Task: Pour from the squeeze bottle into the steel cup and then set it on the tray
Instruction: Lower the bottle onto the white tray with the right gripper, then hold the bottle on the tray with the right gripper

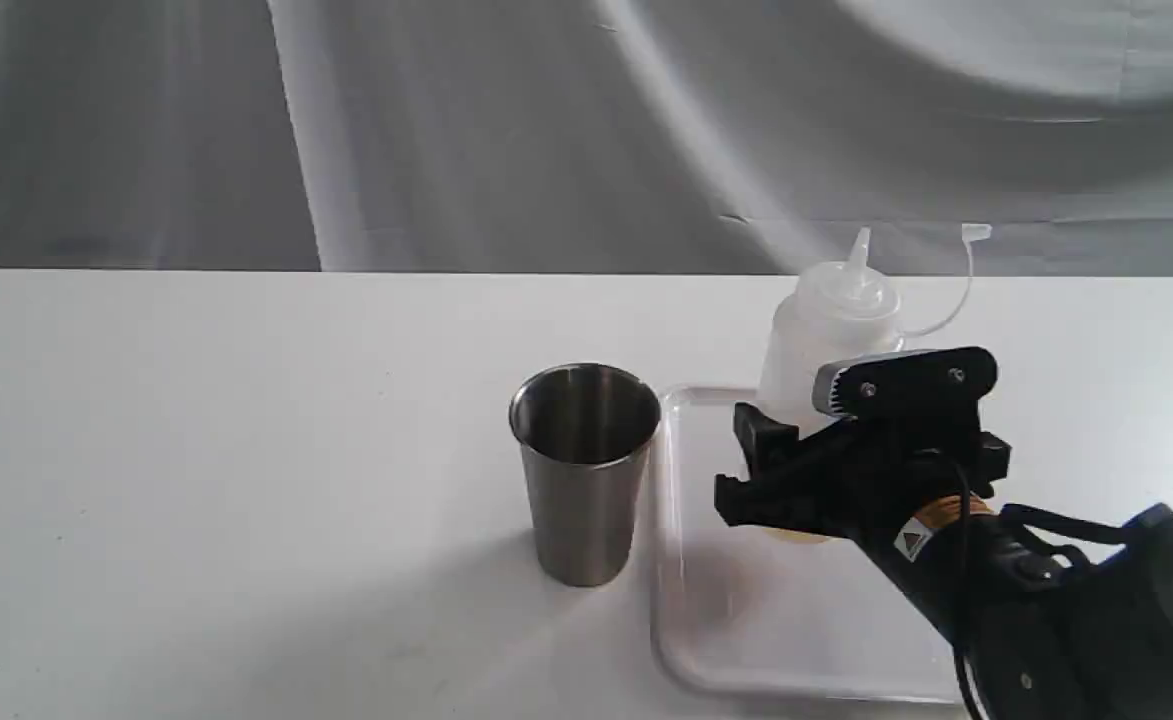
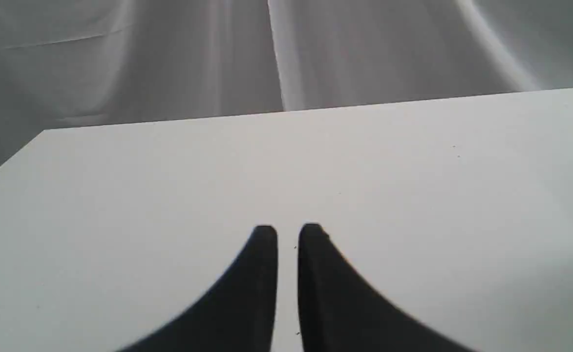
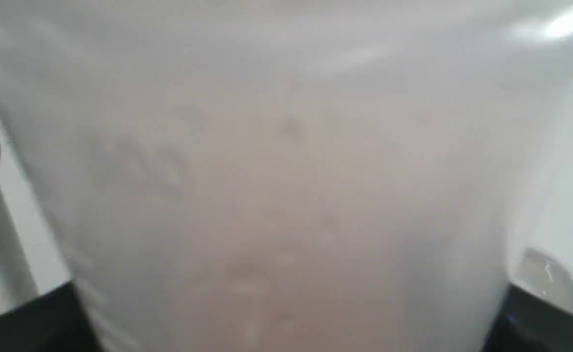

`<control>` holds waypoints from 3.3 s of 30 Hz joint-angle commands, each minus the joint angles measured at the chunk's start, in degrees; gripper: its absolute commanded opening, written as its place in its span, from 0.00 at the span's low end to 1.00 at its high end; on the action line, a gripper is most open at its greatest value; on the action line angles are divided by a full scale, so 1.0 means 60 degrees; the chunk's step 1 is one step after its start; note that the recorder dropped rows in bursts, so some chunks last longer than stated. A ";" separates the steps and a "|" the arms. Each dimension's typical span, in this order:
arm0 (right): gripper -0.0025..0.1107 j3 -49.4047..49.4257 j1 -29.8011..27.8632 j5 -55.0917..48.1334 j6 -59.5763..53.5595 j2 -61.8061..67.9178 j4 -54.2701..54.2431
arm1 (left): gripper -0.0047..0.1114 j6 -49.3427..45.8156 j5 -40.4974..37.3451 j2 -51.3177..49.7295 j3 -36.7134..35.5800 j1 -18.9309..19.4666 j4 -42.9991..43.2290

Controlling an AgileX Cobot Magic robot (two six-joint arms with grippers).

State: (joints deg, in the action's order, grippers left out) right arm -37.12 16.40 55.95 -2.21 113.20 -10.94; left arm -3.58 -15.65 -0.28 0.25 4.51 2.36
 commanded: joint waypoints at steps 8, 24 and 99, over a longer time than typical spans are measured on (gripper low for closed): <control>0.02 0.0006 -0.0063 0.1167 -0.0558 0.0064 -0.0035 | 0.11 0.0017 0.0069 0.0047 -0.0042 -0.0024 0.0023; 0.02 0.0006 -0.0063 0.2189 -0.0764 0.0999 0.0069 | 0.11 0.0017 0.0069 0.0047 -0.0042 -0.0024 0.0023; 0.83 0.0109 -0.0063 0.2336 0.0705 0.1753 0.0367 | 0.11 0.0017 0.0069 0.0047 -0.0042 -0.0024 0.0023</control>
State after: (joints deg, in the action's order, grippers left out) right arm -36.77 16.40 69.15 1.90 123.79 -10.01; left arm -3.58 -15.65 -0.28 0.25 4.51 2.36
